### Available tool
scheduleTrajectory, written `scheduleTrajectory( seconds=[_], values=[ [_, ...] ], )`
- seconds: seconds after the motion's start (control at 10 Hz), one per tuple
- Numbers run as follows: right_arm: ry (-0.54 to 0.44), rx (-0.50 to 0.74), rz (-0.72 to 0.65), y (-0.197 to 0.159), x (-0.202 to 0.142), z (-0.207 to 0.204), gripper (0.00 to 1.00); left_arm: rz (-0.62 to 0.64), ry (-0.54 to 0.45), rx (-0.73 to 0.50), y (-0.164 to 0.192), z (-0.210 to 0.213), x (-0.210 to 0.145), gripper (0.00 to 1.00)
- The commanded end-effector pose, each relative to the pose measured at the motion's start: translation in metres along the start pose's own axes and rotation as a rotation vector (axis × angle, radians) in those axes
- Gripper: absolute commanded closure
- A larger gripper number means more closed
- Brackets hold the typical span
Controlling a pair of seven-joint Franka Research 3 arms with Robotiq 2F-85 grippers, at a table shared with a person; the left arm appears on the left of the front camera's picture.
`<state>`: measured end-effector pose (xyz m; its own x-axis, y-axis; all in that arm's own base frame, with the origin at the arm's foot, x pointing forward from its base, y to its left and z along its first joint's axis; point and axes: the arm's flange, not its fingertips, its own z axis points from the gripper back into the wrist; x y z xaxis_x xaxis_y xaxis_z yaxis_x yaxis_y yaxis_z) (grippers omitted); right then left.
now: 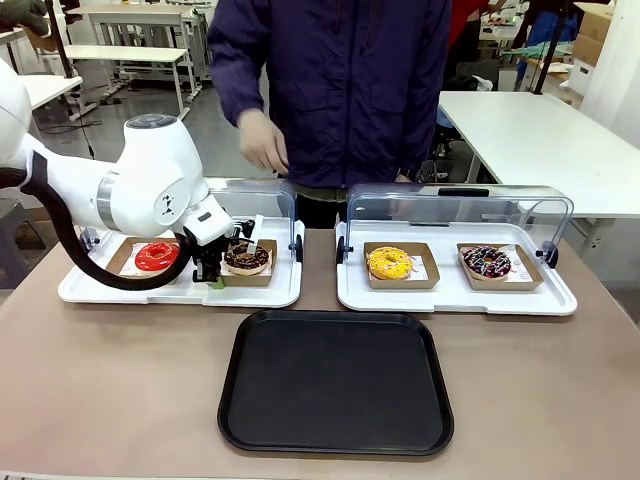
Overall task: Move the second donut from the left to the tray.
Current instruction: Pick up the Paper togo box containing the Donut indicated by the person and place it on the Handle tray.
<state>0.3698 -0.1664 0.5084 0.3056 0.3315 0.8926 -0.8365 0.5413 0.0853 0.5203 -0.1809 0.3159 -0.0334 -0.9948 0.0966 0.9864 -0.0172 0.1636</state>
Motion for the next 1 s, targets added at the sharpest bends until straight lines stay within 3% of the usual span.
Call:
scheduleTrajectory(
  seconds=[0.0, 0.3, 0.4, 0.5, 0.9],
  values=[
    [-0.029, -0.002, 0.024, -0.003, 0.002, -0.001, 0.00, 0.006, -0.005, 0.003, 0.000, 0.000, -0.001, 1.00],
    [-0.029, -0.002, 0.024, -0.003, 0.002, -0.001, 0.00, -0.001, -0.001, 0.002, 0.000, 0.000, 0.000, 0.98],
    [-0.029, -0.002, 0.024, -0.003, 0.002, -0.001, 0.00, -0.026, -0.075, 0.038, -0.004, 0.011, -0.001, 0.98],
    [-0.029, -0.002, 0.024, -0.003, 0.002, -0.001, 0.00, -0.012, -0.088, 0.101, -0.013, 0.031, 0.003, 0.98],
    [-0.029, -0.002, 0.024, -0.003, 0.002, -0.001, 0.00, 0.012, -0.025, 0.189, -0.048, 0.084, 0.013, 0.98]
  ],
)
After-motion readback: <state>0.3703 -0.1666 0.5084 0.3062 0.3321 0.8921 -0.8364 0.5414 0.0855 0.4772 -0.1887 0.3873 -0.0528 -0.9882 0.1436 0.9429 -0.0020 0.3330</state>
